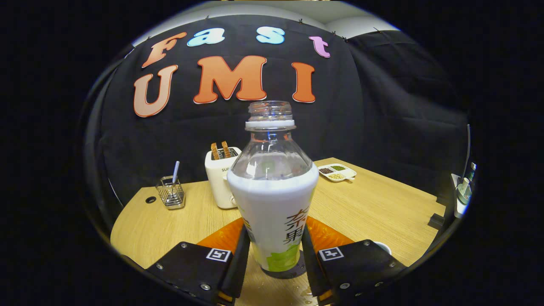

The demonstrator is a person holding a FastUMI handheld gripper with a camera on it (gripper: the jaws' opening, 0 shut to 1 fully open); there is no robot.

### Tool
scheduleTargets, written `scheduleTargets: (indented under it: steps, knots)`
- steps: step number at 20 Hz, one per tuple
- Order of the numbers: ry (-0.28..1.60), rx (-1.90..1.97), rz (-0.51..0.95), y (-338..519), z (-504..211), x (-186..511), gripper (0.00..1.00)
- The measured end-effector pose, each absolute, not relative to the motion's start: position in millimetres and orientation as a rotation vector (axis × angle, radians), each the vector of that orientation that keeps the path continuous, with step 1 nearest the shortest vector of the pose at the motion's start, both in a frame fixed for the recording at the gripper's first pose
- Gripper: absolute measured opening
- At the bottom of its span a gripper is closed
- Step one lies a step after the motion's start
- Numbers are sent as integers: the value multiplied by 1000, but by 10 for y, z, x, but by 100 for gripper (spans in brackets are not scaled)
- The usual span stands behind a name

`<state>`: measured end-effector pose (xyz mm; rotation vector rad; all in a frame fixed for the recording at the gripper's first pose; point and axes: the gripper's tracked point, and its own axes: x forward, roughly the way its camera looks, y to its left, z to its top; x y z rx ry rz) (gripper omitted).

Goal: Take the bottle from table, then pour the juice into the cup, finally place the bottle on the coaster

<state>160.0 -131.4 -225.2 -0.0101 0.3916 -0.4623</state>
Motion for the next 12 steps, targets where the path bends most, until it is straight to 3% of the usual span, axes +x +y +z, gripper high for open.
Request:
scheduleTargets:
  steps: [12]
  knots:
    - [469, -26, -485, -1373, -2688, 1546, 67]
